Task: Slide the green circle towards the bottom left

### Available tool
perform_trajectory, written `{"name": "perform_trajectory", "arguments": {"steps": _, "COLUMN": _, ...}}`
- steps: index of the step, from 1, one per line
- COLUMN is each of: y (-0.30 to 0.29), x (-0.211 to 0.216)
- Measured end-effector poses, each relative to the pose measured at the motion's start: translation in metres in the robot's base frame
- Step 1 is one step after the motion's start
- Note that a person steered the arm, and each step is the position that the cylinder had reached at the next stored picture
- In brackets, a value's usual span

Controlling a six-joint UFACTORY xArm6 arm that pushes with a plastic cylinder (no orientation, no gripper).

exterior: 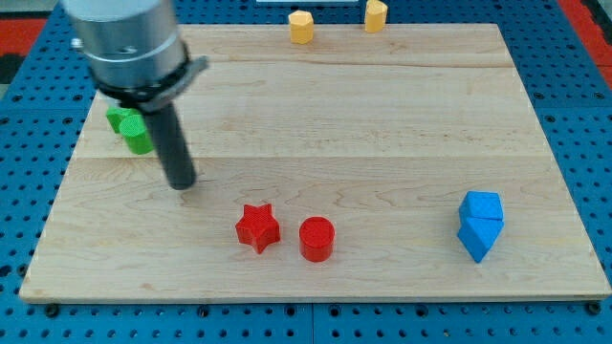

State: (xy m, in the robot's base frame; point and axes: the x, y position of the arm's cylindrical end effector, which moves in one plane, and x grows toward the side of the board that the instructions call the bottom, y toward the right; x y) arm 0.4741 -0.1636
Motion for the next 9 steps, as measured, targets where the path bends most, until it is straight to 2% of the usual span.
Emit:
{"name": "perform_trajectory", "arguments": {"steps": 1, "y": -0.029, "x": -0.032}}
{"name": "perform_trajectory", "arguments": {"steps": 2, "y": 0.003, "x": -0.036}}
{"name": "perform_trajectory", "arguments": {"steps": 3, "y": 0.015, "x": -0.017}}
{"name": "perform_trajectory", "arguments": {"steps": 4, "y": -0.025, "x": -0.004}}
{"name": "perform_trajectory", "arguments": {"steps": 5, "y": -0.038, "x": -0.003}}
{"name": "perform_trajectory", "arguments": {"steps": 7, "y": -0.141, "x": -0.063}}
{"name": "perform_trajectory", "arguments": {"steps": 8, "y": -0.109, "x": -0.094}}
{"name": "perform_trajectory", "arguments": {"steps": 9, "y": -0.052, "x": -0.099}}
